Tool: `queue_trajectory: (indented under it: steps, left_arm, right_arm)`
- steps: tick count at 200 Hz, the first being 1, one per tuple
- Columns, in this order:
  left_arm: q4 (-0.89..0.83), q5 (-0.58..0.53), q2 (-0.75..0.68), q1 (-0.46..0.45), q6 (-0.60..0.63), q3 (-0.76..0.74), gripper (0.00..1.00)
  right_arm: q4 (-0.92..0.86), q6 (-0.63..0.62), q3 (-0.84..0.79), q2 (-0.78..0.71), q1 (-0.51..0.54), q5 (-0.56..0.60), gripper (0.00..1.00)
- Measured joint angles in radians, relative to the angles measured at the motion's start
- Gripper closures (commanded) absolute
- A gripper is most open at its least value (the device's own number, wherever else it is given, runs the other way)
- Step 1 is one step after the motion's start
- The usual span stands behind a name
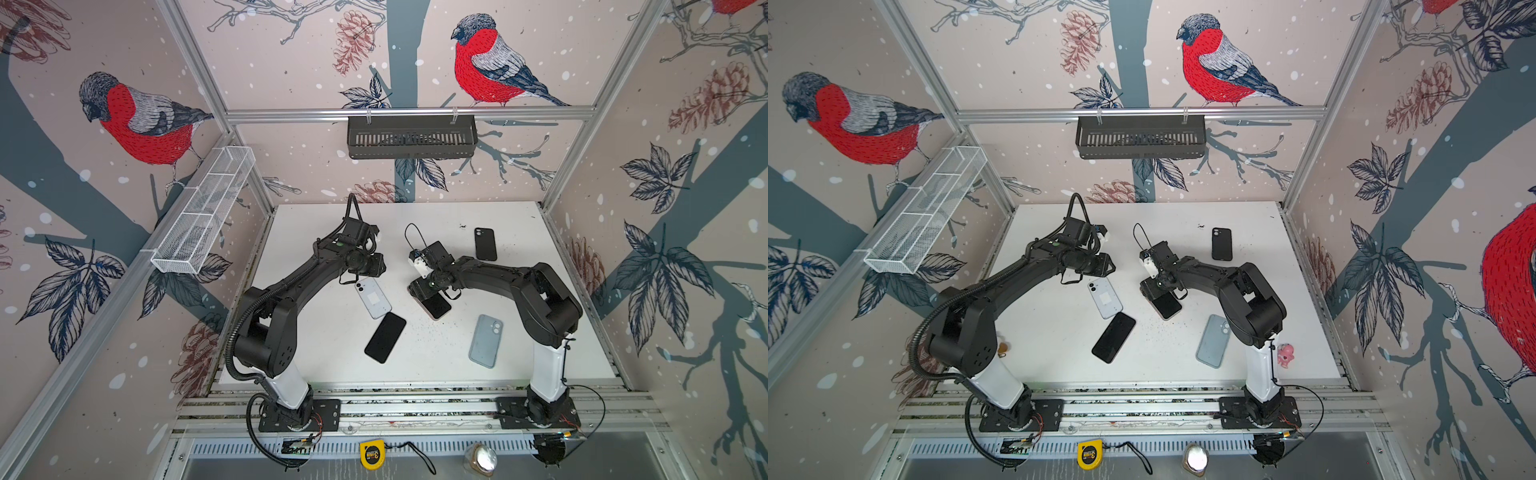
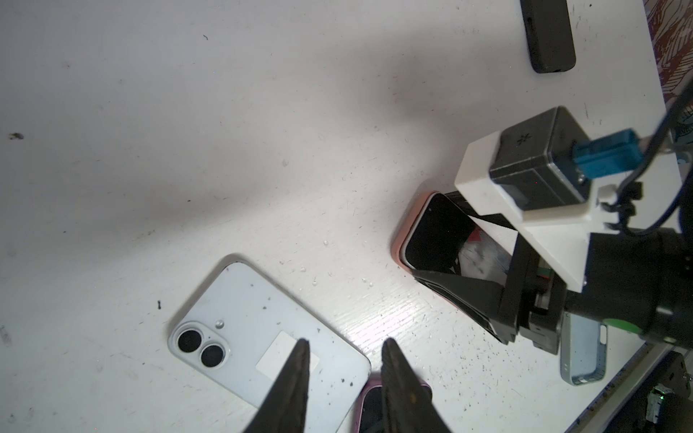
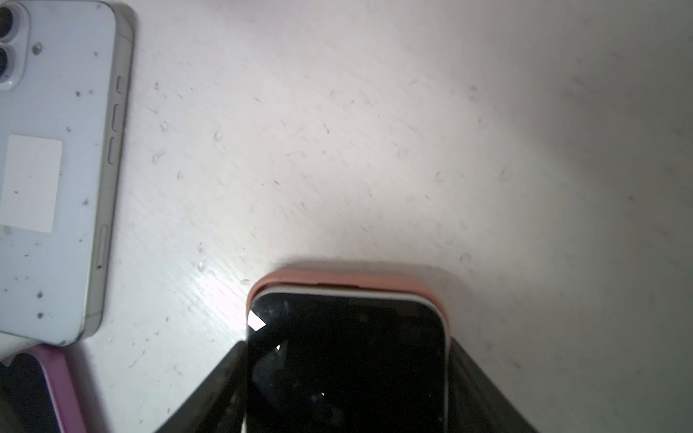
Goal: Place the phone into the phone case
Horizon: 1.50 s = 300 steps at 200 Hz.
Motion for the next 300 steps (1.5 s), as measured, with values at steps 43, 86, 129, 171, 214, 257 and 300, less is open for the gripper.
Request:
queue_trajectory:
  steps: [43, 86, 129, 171, 214, 257, 300]
  left_arm:
    - [-0.003, 0.0, 0.008, 0.0, 0.0, 0.0, 0.65]
    - [-0.003, 0.006, 0.03, 0.0, 0.0, 0.0, 0.65]
    - [0.001, 0.019, 0.084, -0.048, 0.0, 0.002, 0.54]
    - [-0.026, 0.025, 0.229, -0.13, -0.024, 0.106, 0.51]
    - [-0.088, 0.0, 0.377, -0.188, -0.022, 0.246, 0.5]
    - [-0.181, -0.066, 0.512, -0.227, -0.001, 0.407, 0.53]
    - [-0.198, -0.137, 0.541, -0.262, 0.005, 0.443, 0.58]
  right_arm:
    - [0.016, -0.012, -0.004, -0.006, 0.02, 0.025, 0.05]
    - [-0.154, 0.02, -0.003, -0.088, 0.018, 0.002, 0.02]
    - [-0.211, 0.11, -0.094, -0.297, -0.008, 0.011, 0.05]
    - [-0.117, 0.307, -0.398, -0.612, -0.068, 0.011, 0.1]
    - [-0.004, 0.472, -0.628, -0.852, -0.109, -0.058, 0.11]
    - [0.05, 0.534, -0.684, -0.869, -0.12, -0.092, 0.14]
    - [0.109, 0.621, -0.718, -0.814, -0.119, -0.141, 0.17]
